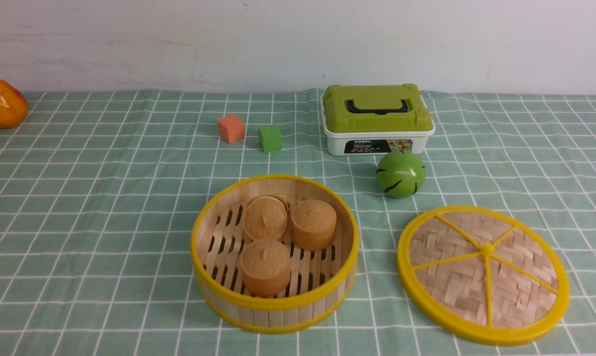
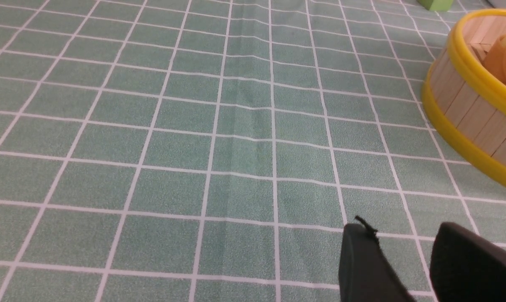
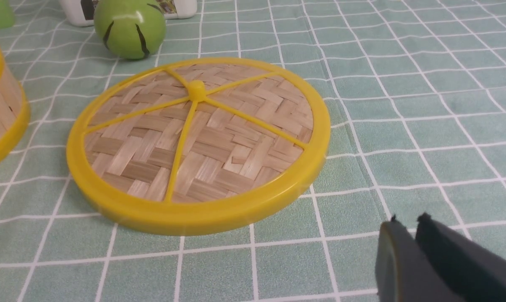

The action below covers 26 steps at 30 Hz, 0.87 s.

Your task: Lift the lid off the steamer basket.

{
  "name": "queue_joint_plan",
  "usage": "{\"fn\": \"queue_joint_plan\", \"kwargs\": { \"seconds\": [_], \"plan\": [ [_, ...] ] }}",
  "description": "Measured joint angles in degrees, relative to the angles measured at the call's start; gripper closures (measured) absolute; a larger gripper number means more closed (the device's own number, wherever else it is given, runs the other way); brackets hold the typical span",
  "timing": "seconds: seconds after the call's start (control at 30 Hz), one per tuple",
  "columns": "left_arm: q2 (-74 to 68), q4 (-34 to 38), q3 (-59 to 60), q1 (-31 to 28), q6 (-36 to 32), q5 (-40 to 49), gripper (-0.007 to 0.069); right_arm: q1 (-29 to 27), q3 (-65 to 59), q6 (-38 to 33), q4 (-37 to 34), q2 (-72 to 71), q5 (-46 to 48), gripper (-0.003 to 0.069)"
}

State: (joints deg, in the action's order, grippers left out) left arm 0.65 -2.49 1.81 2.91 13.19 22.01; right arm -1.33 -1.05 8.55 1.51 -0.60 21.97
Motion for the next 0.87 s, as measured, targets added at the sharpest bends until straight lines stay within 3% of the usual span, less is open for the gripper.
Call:
{"fn": "queue_joint_plan", "kwargs": {
  "seconds": [0.87],
  "plan": [
    [0.00, 0.00, 0.00, 0.00, 0.00, 0.00, 0.0386, 0.00, 0.00, 0.00, -0.05, 0.00, 0.01, 0.0584]
  ]
}}
